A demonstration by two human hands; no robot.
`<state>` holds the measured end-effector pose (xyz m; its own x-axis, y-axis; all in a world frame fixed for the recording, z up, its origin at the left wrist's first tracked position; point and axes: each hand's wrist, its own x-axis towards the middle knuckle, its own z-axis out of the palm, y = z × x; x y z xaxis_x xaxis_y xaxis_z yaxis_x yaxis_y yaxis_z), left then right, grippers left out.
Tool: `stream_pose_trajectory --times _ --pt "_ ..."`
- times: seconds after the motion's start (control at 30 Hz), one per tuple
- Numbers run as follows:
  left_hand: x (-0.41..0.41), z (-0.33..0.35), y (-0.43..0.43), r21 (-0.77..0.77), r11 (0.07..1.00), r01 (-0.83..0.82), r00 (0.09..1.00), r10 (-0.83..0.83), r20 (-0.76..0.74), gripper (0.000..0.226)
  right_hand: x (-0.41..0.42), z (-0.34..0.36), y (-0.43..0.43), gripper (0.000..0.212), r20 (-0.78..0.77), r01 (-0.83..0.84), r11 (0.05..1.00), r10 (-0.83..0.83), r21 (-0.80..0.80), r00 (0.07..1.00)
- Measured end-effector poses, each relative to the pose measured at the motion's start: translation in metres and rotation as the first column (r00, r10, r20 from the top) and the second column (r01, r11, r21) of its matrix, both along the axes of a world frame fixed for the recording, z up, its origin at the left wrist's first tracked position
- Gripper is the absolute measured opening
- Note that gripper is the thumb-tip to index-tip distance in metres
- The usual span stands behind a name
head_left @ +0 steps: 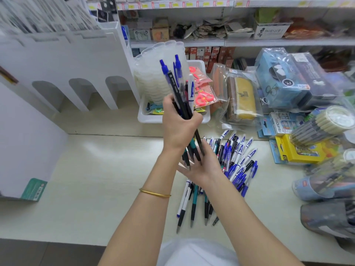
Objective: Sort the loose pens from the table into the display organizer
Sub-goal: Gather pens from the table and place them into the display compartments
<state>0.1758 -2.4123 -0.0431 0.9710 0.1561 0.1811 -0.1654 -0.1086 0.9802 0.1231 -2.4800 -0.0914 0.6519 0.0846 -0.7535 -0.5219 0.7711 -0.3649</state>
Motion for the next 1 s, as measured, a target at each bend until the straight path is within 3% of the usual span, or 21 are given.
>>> stream_pose_trajectory --times 0.07,0.2,0.4,0.53,0.67,0.8,0.87,0.97,1.0 --pt "-0.006 0.007 -0.002 0.012 0.999 0.051 0.997 -0.052 0.062 0.045 0.001 0.005 0.003 0.032 -0.009 0.093 0.986 -0.092 0.136 0.996" --pt "-0.012 0.014 0.001 0.074 0.991 0.115 0.978 -0.126 0.166 0.045 0.007 0.008 0.006 0.026 0.039 0.132 0.971 -0.142 0.197 0.989" --pt "-0.021 0.008 0.002 -0.039 0.993 0.116 0.990 -0.112 0.088 0.050 0.013 0.008 0.007 0.026 0.120 0.159 0.967 -0.184 0.197 0.975" --pt "-0.027 0.003 0.000 -0.084 0.989 0.122 0.991 -0.116 0.070 0.071 0.016 0.010 0.010 0.023 0.241 0.056 0.955 -0.130 0.290 0.962" --pt "-0.032 0.000 0.000 -0.108 0.983 0.148 0.988 -0.143 0.053 0.076 0.024 0.006 0.013 0.033 0.322 0.034 0.965 -0.120 0.260 0.939" --pt "-0.030 0.001 -0.001 -0.103 0.987 0.122 0.992 -0.119 0.034 0.061 0.028 -0.005 0.009 0.020 0.268 0.022 0.992 -0.056 0.128 0.962" --pt "-0.029 0.002 -0.002 -0.126 0.986 0.109 0.994 -0.107 0.025 0.051 0.029 -0.010 0.006 0.027 0.172 -0.021 0.996 0.006 0.087 0.985" --pt "-0.028 0.000 -0.002 -0.124 0.983 0.133 0.991 -0.128 0.048 0.052 0.025 -0.008 -0.001 0.042 0.160 0.050 0.977 -0.085 0.209 0.984" --pt "-0.027 -0.001 -0.002 -0.121 0.983 0.141 0.989 -0.134 0.057 0.055 0.023 -0.002 -0.001 0.038 0.184 0.061 0.970 -0.106 0.237 0.977"
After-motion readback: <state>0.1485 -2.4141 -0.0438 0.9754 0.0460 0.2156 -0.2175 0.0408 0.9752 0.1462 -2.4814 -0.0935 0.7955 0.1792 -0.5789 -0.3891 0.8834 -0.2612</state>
